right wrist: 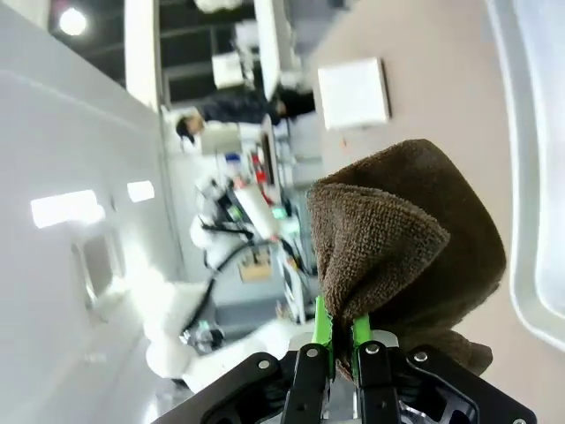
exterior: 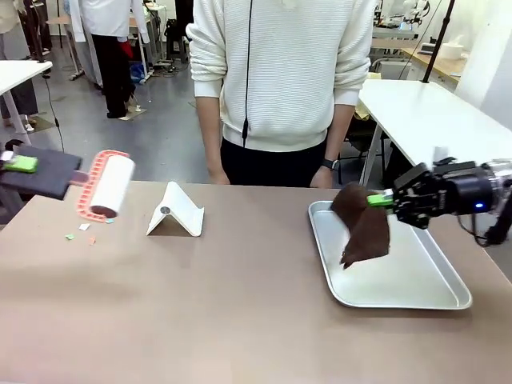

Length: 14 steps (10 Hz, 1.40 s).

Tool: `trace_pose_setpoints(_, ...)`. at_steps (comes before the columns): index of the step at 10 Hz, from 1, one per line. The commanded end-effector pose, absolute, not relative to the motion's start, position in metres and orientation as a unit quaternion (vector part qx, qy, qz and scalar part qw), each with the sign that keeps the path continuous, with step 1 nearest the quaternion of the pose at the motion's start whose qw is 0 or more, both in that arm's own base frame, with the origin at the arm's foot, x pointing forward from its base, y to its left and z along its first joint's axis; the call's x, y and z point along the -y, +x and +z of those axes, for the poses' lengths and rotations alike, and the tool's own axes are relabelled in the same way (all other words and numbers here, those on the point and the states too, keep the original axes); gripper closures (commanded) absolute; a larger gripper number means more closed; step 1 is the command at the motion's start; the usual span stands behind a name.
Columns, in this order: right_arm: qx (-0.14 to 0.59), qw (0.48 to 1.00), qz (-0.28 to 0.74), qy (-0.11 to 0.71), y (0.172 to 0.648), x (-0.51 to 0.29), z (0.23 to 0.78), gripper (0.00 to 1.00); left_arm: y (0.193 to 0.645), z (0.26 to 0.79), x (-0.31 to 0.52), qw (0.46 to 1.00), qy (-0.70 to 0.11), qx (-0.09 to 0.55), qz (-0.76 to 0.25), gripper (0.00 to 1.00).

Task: Clean the surface of the table.
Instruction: Hold the Lint Roller with your left hand and the towel with your right hand.

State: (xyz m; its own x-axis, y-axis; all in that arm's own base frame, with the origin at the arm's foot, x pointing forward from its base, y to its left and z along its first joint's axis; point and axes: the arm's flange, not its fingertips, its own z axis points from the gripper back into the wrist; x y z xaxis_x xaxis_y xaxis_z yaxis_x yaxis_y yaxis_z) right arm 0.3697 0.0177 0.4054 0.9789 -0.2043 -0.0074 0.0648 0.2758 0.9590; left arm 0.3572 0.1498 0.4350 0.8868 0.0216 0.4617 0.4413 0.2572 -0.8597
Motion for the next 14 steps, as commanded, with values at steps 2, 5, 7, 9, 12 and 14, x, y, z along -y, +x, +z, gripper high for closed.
trace_pose_setpoints(2,0.094,0.751,-0.135,0.640,0.321,0.049,0.388,1.00,0.355,0.411,-0.203,0.772,-0.591,0.202,-0.114,1.00)
trace_pose_setpoints(5,0.108,0.700,-0.175,0.684,0.331,0.113,0.366,1.00,0.353,0.375,-0.250,0.739,-0.630,0.214,-0.105,1.00)
trace_pose_setpoints(7,0.126,0.688,-0.210,0.684,0.336,0.135,0.351,1.00,0.353,0.364,-0.261,0.730,-0.644,0.212,-0.086,1.00)
trace_pose_setpoints(9,0.139,0.668,-0.214,0.699,0.337,0.153,0.332,1.00,0.348,0.355,-0.277,0.724,-0.657,0.202,-0.066,1.00)
trace_pose_setpoints(12,0.158,0.648,-0.214,0.714,0.341,0.158,0.313,1.00,0.349,0.348,-0.289,0.724,-0.666,0.177,-0.033,1.00)
trace_pose_setpoints(14,0.131,0.667,-0.233,0.695,0.332,0.154,0.320,1.00,0.344,0.343,-0.280,0.733,-0.650,0.196,-0.052,1.00)
